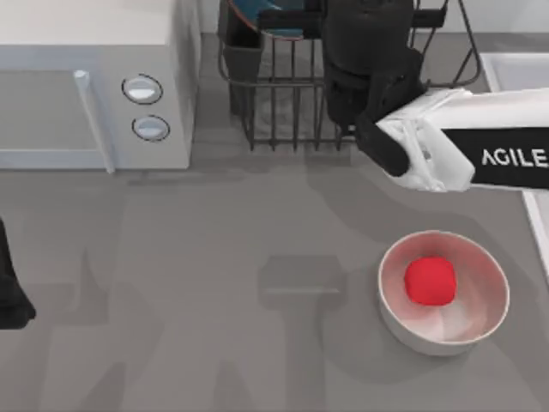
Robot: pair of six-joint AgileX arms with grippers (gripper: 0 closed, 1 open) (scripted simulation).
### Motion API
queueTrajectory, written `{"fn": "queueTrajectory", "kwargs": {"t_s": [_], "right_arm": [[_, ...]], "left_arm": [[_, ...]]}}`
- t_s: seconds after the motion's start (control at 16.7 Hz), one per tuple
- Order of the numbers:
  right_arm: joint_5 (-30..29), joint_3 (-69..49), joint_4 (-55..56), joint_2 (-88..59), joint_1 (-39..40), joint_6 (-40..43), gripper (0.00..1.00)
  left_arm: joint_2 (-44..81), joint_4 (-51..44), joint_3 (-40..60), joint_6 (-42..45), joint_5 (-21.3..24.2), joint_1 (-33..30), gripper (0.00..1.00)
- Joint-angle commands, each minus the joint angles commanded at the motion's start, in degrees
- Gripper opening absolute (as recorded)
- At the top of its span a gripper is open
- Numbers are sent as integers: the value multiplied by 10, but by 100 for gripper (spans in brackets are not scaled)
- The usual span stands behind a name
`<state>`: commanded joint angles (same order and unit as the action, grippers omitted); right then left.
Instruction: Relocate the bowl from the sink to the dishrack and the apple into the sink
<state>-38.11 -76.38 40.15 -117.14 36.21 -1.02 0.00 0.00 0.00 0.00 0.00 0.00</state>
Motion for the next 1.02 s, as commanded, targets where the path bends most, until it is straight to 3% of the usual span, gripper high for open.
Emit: {"fn": "queueTrajectory", "kwargs": {"t_s": [0.54,1.02], "right_arm": [[0,0,0,0,0,0,98],[0,0,0,0,0,0,100]], "left_arm": [[0,0,0,0,0,0,100],[0,0,0,0,0,0,100]]}}
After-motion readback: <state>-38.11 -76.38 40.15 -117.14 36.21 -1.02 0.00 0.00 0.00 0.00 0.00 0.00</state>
